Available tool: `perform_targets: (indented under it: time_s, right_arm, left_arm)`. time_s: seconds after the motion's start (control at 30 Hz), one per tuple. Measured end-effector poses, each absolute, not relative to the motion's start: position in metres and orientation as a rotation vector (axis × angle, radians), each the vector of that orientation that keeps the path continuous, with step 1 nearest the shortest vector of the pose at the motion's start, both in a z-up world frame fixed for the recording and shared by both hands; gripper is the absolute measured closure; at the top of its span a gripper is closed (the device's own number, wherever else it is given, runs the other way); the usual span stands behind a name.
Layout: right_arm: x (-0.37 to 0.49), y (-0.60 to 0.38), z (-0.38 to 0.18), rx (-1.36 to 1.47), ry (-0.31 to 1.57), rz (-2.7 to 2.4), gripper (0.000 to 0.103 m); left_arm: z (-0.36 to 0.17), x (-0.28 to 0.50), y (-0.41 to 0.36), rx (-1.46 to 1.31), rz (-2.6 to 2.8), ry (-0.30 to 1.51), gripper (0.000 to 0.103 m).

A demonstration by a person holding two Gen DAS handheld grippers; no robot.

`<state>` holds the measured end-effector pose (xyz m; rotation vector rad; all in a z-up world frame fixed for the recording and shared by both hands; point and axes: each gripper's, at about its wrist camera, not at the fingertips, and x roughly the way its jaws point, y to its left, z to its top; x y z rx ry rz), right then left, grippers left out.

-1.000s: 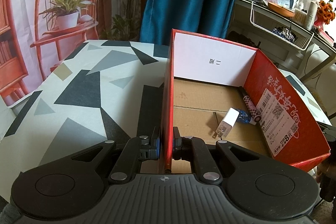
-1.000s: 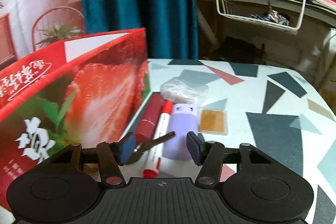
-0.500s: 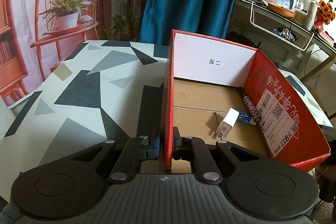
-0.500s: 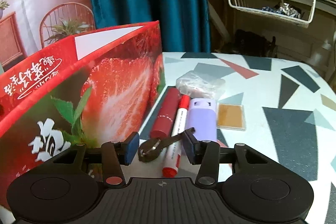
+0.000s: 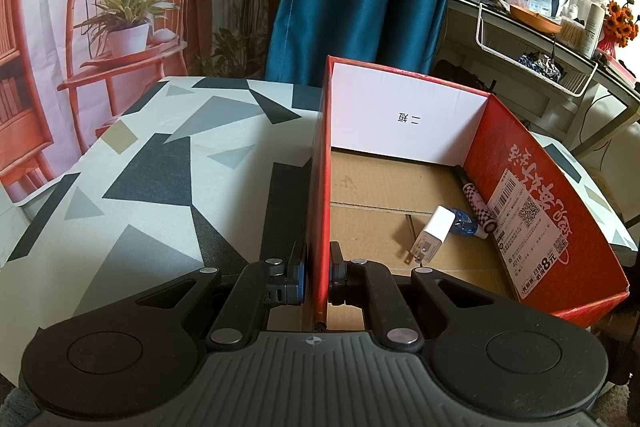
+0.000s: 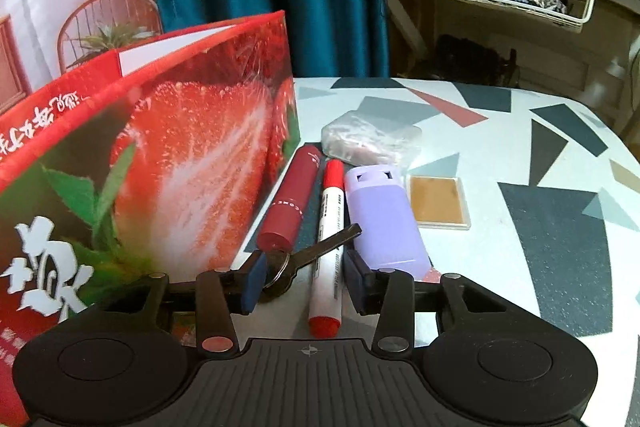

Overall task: Organize rigid objects
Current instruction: 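Move the right tool back to the keys on a ring, then close the right tool on the key and lift the keys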

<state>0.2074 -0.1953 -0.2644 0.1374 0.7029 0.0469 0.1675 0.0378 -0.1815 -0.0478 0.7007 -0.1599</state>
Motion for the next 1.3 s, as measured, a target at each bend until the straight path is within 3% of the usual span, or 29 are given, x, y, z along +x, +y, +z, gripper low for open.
perform_targets:
  time_s: [0.13, 0.23, 0.43, 0.83, 0.9, 0.93, 1.3]
  right_arm:
    - [0.213, -0.194, -0.264, 0.124, 0.694, 0.048, 0.064]
    - [0.210, -0.192, -0.260, 0.105, 0.660, 0.037, 0.076]
    - [0.208, -0.193, -0.258, 0.095, 0.645, 0.034, 0.088]
    - [0.197, -0.194, -0.249, 0.099, 0.600, 0.028, 0.091]
    - [0.194, -0.197, -0.247, 0.123, 0.588, 0.025, 0.095]
    - [0.193, -0.198, -0.246, 0.129, 0.582, 0.017, 0.102]
    - [0.191, -0.201, -0.247, 0.157, 0.595, 0.027, 0.102]
  left_arm:
    - [-0.182, 0.168, 0.038, -0.048, -0.160, 0.701, 0.092]
    - [-0.182, 0.168, 0.038, -0.048, -0.160, 0.700, 0.092]
    - [-0.182, 0.168, 0.037, -0.045, -0.161, 0.702, 0.092]
    - [-0.182, 0.168, 0.037, -0.046, -0.160, 0.701, 0.092]
    - [-0.182, 0.167, 0.037, -0.046, -0.160, 0.701, 0.092]
    - [-0.182, 0.168, 0.037, -0.045, -0.160, 0.701, 0.092]
    - [-0.182, 0.168, 0.037, -0.048, -0.161, 0.702, 0.092]
